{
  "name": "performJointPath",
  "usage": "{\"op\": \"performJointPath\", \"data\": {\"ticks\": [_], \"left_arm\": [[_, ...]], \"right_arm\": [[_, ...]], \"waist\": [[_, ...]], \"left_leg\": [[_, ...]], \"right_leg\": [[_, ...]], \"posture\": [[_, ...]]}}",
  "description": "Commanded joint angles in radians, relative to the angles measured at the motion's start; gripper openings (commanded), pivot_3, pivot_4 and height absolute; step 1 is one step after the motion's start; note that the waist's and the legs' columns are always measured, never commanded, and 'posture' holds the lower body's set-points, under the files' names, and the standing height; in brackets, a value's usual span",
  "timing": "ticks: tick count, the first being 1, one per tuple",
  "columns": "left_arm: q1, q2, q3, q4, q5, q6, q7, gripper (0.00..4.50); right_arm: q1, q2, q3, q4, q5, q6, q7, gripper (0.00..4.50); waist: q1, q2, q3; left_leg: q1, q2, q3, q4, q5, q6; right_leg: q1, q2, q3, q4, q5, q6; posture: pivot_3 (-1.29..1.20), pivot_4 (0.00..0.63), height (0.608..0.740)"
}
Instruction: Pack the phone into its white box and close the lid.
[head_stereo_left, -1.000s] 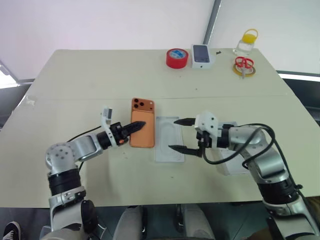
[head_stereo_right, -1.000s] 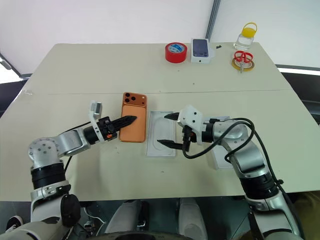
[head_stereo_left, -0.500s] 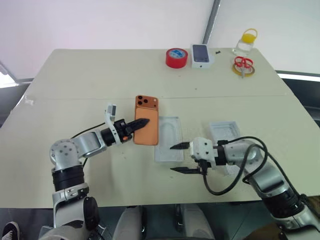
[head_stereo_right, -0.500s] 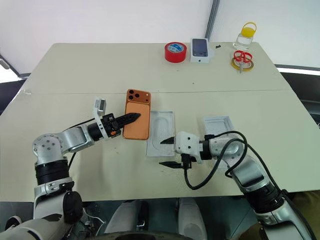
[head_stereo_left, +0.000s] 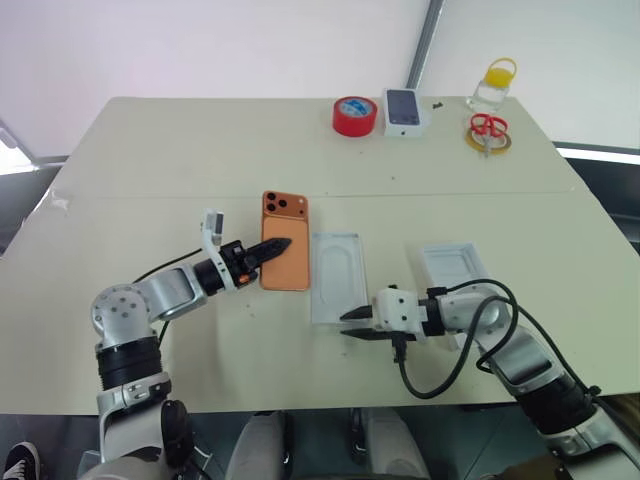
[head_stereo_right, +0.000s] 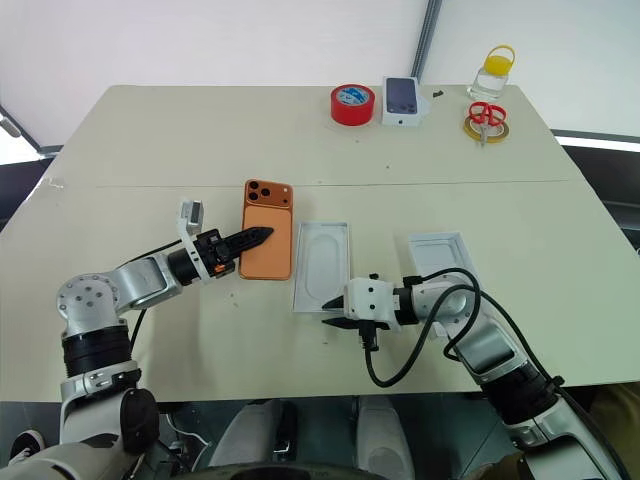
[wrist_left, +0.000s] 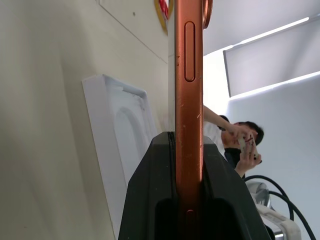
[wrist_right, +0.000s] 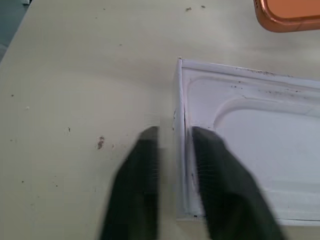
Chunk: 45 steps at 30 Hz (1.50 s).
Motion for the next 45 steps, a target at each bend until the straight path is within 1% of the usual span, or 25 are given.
{"op": "performJointPath", "data": {"ticks": [1, 4, 9, 12, 15, 18, 22, 25, 32, 34, 36, 39, 40, 43, 45], "left_arm": [[-0.006, -0.007, 0.008, -0.046, -0.052, -0.018, 0.003, 0.0], [-0.012, -0.01, 0.006, -0.045, -0.061, -0.02, 0.011, 0.0], [-0.031, -0.024, 0.003, -0.038, -0.081, -0.026, 0.031, 0.0], [-0.04, -0.051, -0.008, -0.031, -0.081, -0.044, 0.047, 0.0], [-0.046, -0.081, -0.021, -0.032, -0.082, -0.061, 0.066, 0.0], [-0.049, -0.1, -0.03, -0.028, -0.084, -0.07, 0.077, 0.0], [-0.07, -0.141, -0.061, -0.002, -0.055, -0.105, 0.079, 0.0], [-0.081, -0.16, -0.074, 0.012, -0.044, -0.127, 0.082, 0.0], [-0.088, -0.158, -0.103, 0.035, -0.032, -0.137, 0.063, 0.0], [-0.097, -0.16, -0.109, 0.048, -0.026, -0.141, 0.059, 0.0], [-0.104, -0.163, -0.119, 0.055, -0.016, -0.143, 0.051, 0.0], [-0.113, -0.169, -0.131, 0.068, -0.004, -0.145, 0.038, 0.0], [-0.116, -0.17, -0.135, 0.074, -0.004, -0.144, 0.031, 0.0], [-0.122, -0.176, -0.152, 0.096, 0.008, -0.15, 0.011, 0.0], [-0.132, -0.191, -0.152, 0.129, 0.006, -0.146, 0.006, 0.0]], "right_arm": [[-0.018, 0.001, 0.0, 0.006, -0.02, -0.023, -0.008, 0.02], [-0.029, 0.005, -0.023, 0.001, -0.001, -0.007, -0.01, 0.02], [-0.032, -0.037, -0.087, 0.025, 0.003, -0.017, -0.019, 0.02], [-0.022, -0.067, -0.11, 0.032, -0.012, -0.033, -0.019, 0.02], [0.001, -0.083, -0.136, 0.0, 0.021, -0.003, -0.011, 0.02], [0.019, -0.105, -0.143, -0.006, 0.004, -0.045, -0.011, 0.02], [0.028, -0.104, -0.172, -0.029, 0.031, 0.003, -0.035, 0.02], [0.021, -0.093, -0.169, -0.042, 0.039, 0.025, -0.045, 0.02], [0.025, -0.089, -0.161, -0.051, 0.023, 0.04, -0.069, 0.02], [0.026, -0.093, -0.17, -0.062, 0.081, 0.097, -0.038, 0.66], [0.021, -0.086, -0.179, -0.061, 0.076, 0.077, -0.056, 1.46], [0.032, -0.106, -0.199, -0.082, 0.119, 0.086, -0.023, 3.1], [0.038, -0.113, -0.212, -0.09, 0.142, 0.092, -0.01, 3.55], [0.033, -0.115, -0.267, -0.084, 0.181, 0.092, -0.016, 3.55], [0.016, -0.124, -0.31, -0.041, 0.189, 0.096, -0.027, 3.55]], "waist": [[0.0, 0.0, 0.0], [0.0, 0.0, 0.0], [0.005, 0.0, 0.0], [0.013, 0.0, 0.0], [0.021, 0.0, 0.0], [0.021, 0.0, 0.0], [0.021, 0.0, 0.0], [0.021, 0.0, 0.0], [0.02, 0.0, 0.0], [0.021, 0.0, 0.0], [0.021, 0.0, 0.0], [0.022, 0.0, 0.0], [0.021, 0.0, 0.0], [0.021, 0.0, 0.0], [0.021, 0.0, 0.0]], "left_leg": [[0.0, 0.0, 0.0, 0.0, 0.0, 0.0], [0.0, 0.0, 0.0, 0.0, 0.0, 0.0], [0.0, 0.0, 0.0, 0.001, 0.0, 0.0], [0.0, 0.0, 0.0, 0.001, 0.0, 0.0], [0.0, 0.0, 0.0, 0.001, 0.0, 0.0], [0.0, 0.0, 0.0, 0.001, 0.0, 0.0], [0.0, 0.0, 0.0, 0.002, 0.0, 0.0], [0.0, -0.001, 0.0, 0.002, 0.0, 0.0], [0.0, 0.0, 0.0, 0.002, 0.0, 0.0], [0.0, 0.0, 0.0, 0.002, 0.0, 0.0], [0.0, 0.0, 0.0, 0.002, 0.0, 0.0], [0.0, 0.0, 0.0, 0.002, 0.0, 0.0], [0.0, -0.001, 0.0, 0.002, 0.0, 0.001], [0.0, 0.0, 0.0, 0.002, 0.0, 0.001], [0.0, 0.0, 0.0, 0.002, 0.0, 0.001]], "right_leg": [[0.0, 0.0, 0.0, 0.0, 0.0, 0.0], [0.0, 0.0, 0.0, 0.0, 0.0, 0.0], [0.001, 0.0, 0.0, 0.0, 0.0, 0.0], [0.001, 0.0, 0.0, 0.0, 0.0, 0.0], [0.001, 0.0, 0.0, 0.0, 0.0, 0.0], [0.001, 0.0, 0.0, 0.0, 0.0, 0.0], [0.001, 0.0, 0.0, -0.001, 0.0, 0.0], [0.002, 0.0, 0.0, -0.001, 0.0, 0.0], [0.002, 0.001, 0.0, -0.001, 0.0, 0.0], [0.002, 0.0, 0.0, -0.001, 0.0, 0.0], [0.002, 0.0, 0.0, -0.001, 0.0, 0.0], [0.002, 0.0, 0.0, -0.001, 0.0, 0.0], [0.002, 0.0, 0.0, -0.001, 0.0, 0.0], [0.002, 0.001, 0.0, -0.001, 0.0, 0.0], [0.002, 0.001, 0.0, -0.001, 0.0, 0.0]], "posture": [[0.0, 0.15, 0.74], [0.0, 0.15, 0.74], [0.0, 0.15, 0.74], [0.0, 0.15, 0.74], [0.0, 0.15, 0.74], [0.0, 0.15, 0.74], [0.0, 0.15, 0.74], [0.0, 0.15, 0.74], [0.0, 0.15, 0.74], [0.0, 0.15, 0.74], [0.0, 0.15, 0.74], [0.0, 0.15, 0.74], [0.0, 0.15, 0.74], [0.0, 0.15, 0.74], [0.0, 0.15, 0.74]]}}
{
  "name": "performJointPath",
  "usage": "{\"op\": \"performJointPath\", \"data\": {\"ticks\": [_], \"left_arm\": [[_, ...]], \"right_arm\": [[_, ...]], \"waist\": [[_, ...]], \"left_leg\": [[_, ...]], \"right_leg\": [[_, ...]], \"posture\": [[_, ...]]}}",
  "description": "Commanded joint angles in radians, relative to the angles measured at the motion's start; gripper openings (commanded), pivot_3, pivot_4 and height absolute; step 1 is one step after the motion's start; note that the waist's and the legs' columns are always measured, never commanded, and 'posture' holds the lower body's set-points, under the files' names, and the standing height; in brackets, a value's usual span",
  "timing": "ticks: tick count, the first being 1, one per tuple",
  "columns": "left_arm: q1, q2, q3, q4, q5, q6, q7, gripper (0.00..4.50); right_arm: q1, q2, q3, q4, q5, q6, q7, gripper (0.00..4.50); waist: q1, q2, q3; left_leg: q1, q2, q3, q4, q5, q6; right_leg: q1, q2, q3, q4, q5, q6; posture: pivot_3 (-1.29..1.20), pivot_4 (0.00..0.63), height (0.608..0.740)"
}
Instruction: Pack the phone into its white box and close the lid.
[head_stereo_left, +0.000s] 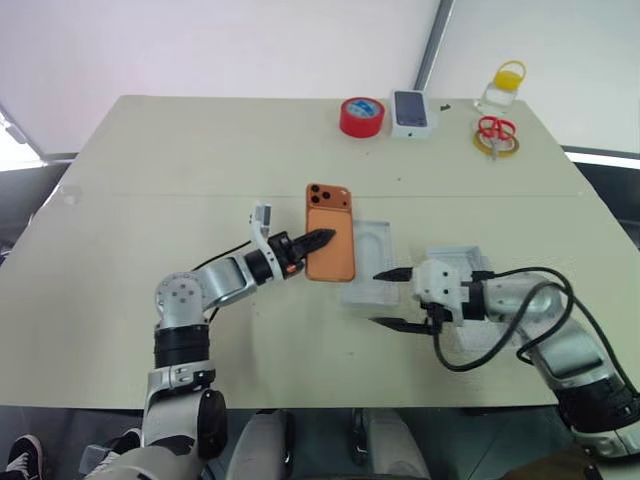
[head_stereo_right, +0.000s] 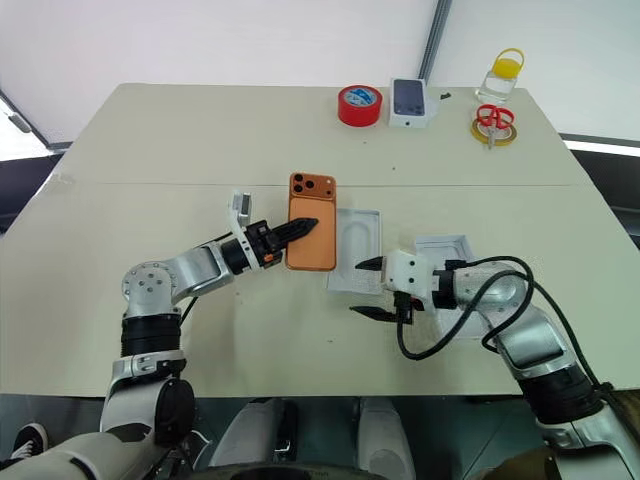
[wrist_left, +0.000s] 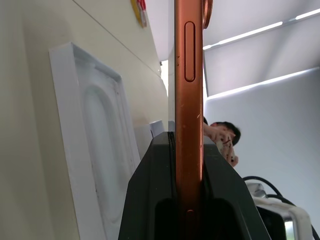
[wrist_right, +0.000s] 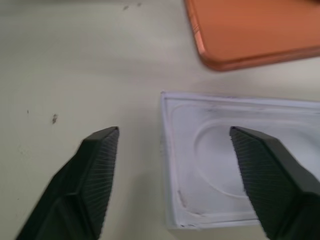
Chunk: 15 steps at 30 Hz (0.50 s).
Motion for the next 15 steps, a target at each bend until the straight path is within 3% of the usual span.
{"op": "performJointPath", "data": {"ticks": [1, 15], "left_arm": [[-0.042, -0.025, -0.024, 0.019, 0.007, -0.021, -0.049, 0.0], [-0.114, -0.098, -0.084, 0.152, 0.148, -0.049, -0.046, 0.0]], "right_arm": [[-0.03, -0.028, -0.098, 0.05, 0.025, -0.018, -0.022, 3.55], [-0.061, -0.064, -0.137, 0.22, -0.05, -0.13, -0.071, 3.55]], "waist": [[0.001, 0.0, 0.0], [0.0, 0.0, 0.0]], "left_leg": [[0.0, 0.0, 0.0, 0.0, 0.0, 0.0], [0.0, -0.003, 0.0, 0.0, 0.0, 0.001]], "right_leg": [[0.0, 0.0, 0.0, 0.0, 0.0, 0.0], [0.001, 0.0, 0.0, -0.001, 0.0, 0.001]], "posture": [[0.0, 0.15, 0.74], [0.0, 0.15, 0.74]]}}
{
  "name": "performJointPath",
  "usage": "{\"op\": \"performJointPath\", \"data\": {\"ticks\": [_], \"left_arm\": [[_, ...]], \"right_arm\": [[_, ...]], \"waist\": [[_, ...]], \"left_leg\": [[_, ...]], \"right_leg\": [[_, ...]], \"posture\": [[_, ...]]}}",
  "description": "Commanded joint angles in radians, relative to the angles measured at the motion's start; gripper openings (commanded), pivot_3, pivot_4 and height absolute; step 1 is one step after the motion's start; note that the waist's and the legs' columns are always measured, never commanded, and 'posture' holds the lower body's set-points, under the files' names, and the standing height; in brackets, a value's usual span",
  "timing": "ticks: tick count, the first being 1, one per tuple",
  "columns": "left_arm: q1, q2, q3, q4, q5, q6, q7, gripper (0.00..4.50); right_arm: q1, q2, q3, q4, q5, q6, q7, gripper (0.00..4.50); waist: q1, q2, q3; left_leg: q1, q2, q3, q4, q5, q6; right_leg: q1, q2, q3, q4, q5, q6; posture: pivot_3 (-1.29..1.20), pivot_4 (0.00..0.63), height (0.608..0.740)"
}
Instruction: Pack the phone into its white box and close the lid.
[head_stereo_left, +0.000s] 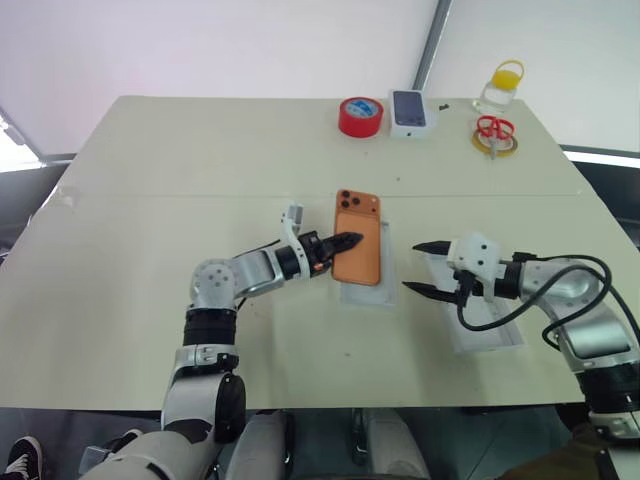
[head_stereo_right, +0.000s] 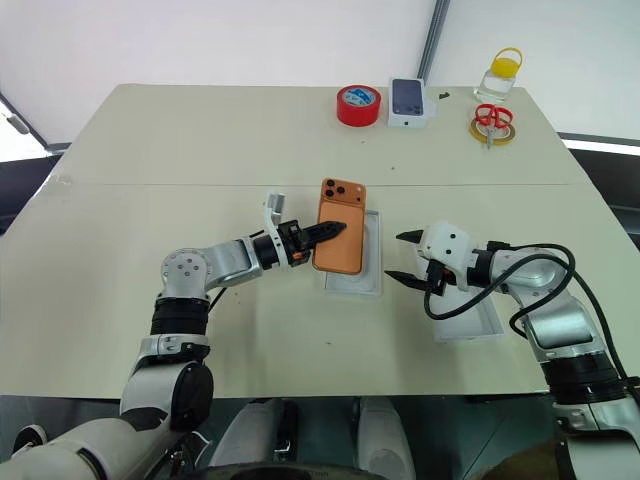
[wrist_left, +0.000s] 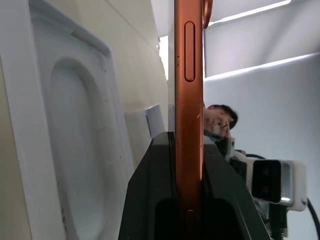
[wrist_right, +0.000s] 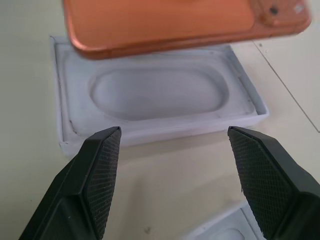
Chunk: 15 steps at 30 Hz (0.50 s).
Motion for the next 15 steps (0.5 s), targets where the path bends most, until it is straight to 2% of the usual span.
{"op": "performJointPath", "data": {"ticks": [1, 9, 14, 15], "left_arm": [[-0.011, -0.019, -0.011, -0.012, 0.024, -0.02, -0.024, 0.0], [-0.01, -0.054, -0.004, 0.007, 0.074, -0.037, -0.028, 0.0], [-0.016, -0.055, -0.051, -0.006, 0.133, -0.032, -0.021, 2.35], [-0.019, -0.05, -0.06, -0.014, 0.133, -0.012, -0.027, 2.35]], "right_arm": [[-0.022, -0.019, -0.045, 0.007, -0.003, -0.035, -0.014, 3.55], [-0.017, -0.018, -0.041, 0.013, -0.014, -0.049, -0.034, 3.55], [-0.016, -0.013, -0.032, 0.013, -0.022, -0.055, -0.043, 3.61], [-0.017, -0.011, -0.029, 0.013, -0.022, -0.055, -0.044, 3.61]], "waist": [[0.0, 0.0, 0.0], [0.0, 0.0, 0.0], [0.001, 0.0, 0.0], [0.002, 0.0, 0.0]], "left_leg": [[0.0, 0.0, 0.0, 0.0, 0.0, 0.0], [0.0, 0.002, 0.0, 0.0, 0.0, 0.0], [0.0, 0.001, 0.0, 0.0, 0.0, 0.0], [0.0, 0.001, 0.0, 0.0, 0.0, 0.0]], "right_leg": [[0.0, 0.0, 0.0, 0.0, 0.0, 0.0], [0.0, 0.0, 0.0, 0.0, 0.0, 0.0], [0.0, 0.0, 0.0, 0.0, 0.0, 0.0], [0.0, 0.0, 0.0, 0.0, 0.0, 0.0]], "posture": [[0.0, 0.15, 0.74], [0.0, 0.15, 0.74], [0.0, 0.15, 0.74], [0.0, 0.15, 0.74]]}}
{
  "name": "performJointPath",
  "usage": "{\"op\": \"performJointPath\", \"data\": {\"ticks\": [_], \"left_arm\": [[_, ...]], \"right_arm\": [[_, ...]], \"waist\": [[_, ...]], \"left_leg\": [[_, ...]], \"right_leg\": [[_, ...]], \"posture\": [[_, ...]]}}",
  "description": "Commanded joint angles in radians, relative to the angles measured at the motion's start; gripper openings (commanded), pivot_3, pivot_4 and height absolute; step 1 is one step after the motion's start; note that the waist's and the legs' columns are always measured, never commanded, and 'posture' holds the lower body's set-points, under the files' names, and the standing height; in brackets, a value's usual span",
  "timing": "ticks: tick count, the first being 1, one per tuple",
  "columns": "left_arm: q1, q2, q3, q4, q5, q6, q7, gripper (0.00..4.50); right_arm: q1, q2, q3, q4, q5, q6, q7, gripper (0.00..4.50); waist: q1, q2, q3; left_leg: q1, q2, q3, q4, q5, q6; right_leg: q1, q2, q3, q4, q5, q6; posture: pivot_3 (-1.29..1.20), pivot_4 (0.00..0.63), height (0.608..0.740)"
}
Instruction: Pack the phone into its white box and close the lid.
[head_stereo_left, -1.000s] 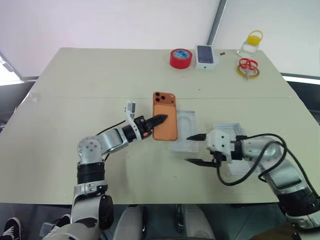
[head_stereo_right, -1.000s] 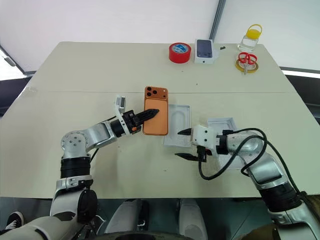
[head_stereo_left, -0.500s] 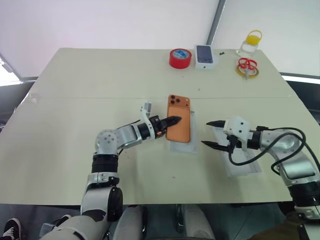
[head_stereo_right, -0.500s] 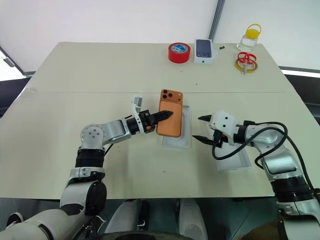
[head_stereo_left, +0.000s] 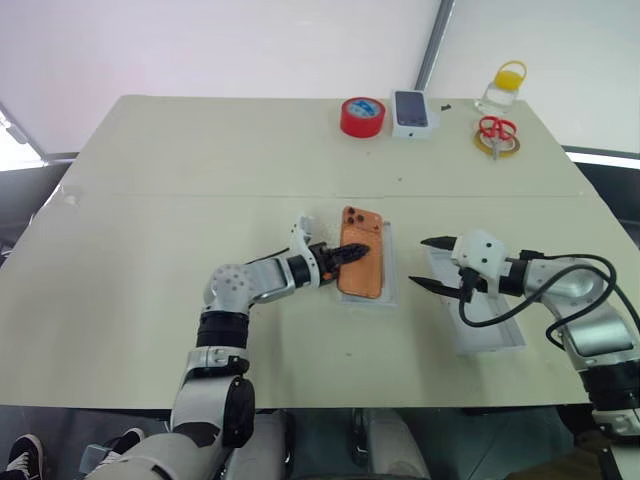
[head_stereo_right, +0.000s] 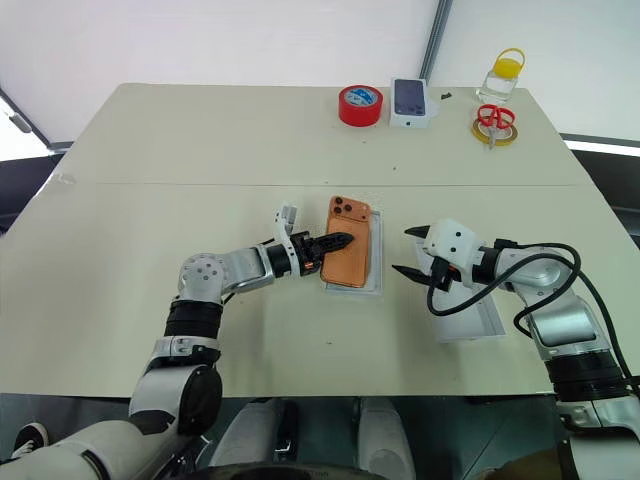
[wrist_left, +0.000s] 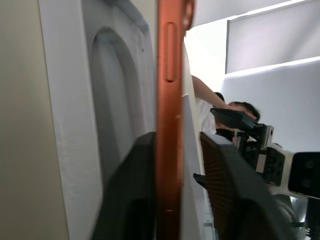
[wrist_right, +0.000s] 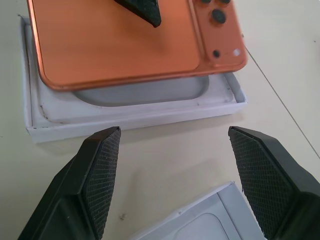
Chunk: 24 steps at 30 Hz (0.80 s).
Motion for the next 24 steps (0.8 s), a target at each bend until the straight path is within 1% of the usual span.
{"op": "performJointPath", "data": {"ticks": [1, 4, 12, 20, 24], "left_arm": [[-0.024, 0.007, -0.033, -0.036, 0.018, 0.041, -0.012, 2.35], [-0.045, 0.022, -0.038, -0.051, 0.016, 0.091, -0.014, 2.35], [-0.12, 0.026, 0.015, -0.046, 0.047, 0.233, 0.118, 2.35], [-0.159, 0.037, 0.097, -0.122, 0.027, 0.321, 0.172, 2.35], [-0.17, 0.055, 0.108, -0.172, 0.03, 0.358, 0.165, 2.35]], "right_arm": [[-0.012, -0.002, -0.021, -0.012, -0.004, -0.022, -0.01, 3.61], [-0.015, 0.006, -0.013, -0.011, -0.01, -0.025, -0.015, 3.61], [-0.033, 0.031, 0.007, 0.014, -0.031, -0.049, -0.024, 3.61], [-0.042, 0.039, 0.01, 0.025, -0.042, -0.06, -0.025, 3.61], [-0.052, 0.049, 0.016, 0.032, -0.044, -0.058, -0.027, 3.61]], "waist": [[0.0, 0.0, 0.0], [-0.001, 0.0, 0.0], [-0.001, 0.0, 0.0], [-0.002, 0.0, 0.0], [-0.002, 0.0, 0.0]], "left_leg": [[0.0, 0.0, 0.0, 0.0, 0.0, 0.0], [0.001, 0.0, 0.0, 0.0, 0.0, 0.0], [0.001, 0.0, 0.0, 0.0, 0.0, 0.0], [0.001, 0.0, 0.0, 0.0, 0.0, 0.0], [0.001, 0.0, 0.0, 0.0, 0.0, 0.0]], "right_leg": [[0.001, 0.0, 0.0, 0.0, 0.0, 0.0], [0.001, 0.0, 0.0, 0.0, 0.0, 0.0], [0.001, 0.0, 0.0, 0.0, 0.001, 0.003], [0.001, 0.0, 0.0, 0.0, 0.001, 0.004], [0.001, 0.0, 0.0, 0.001, 0.002, 0.004]], "posture": [[0.0, 0.15, 0.74], [0.0, 0.15, 0.74], [0.0, 0.15, 0.74], [0.0, 0.15, 0.74], [0.0, 0.15, 0.74]]}}
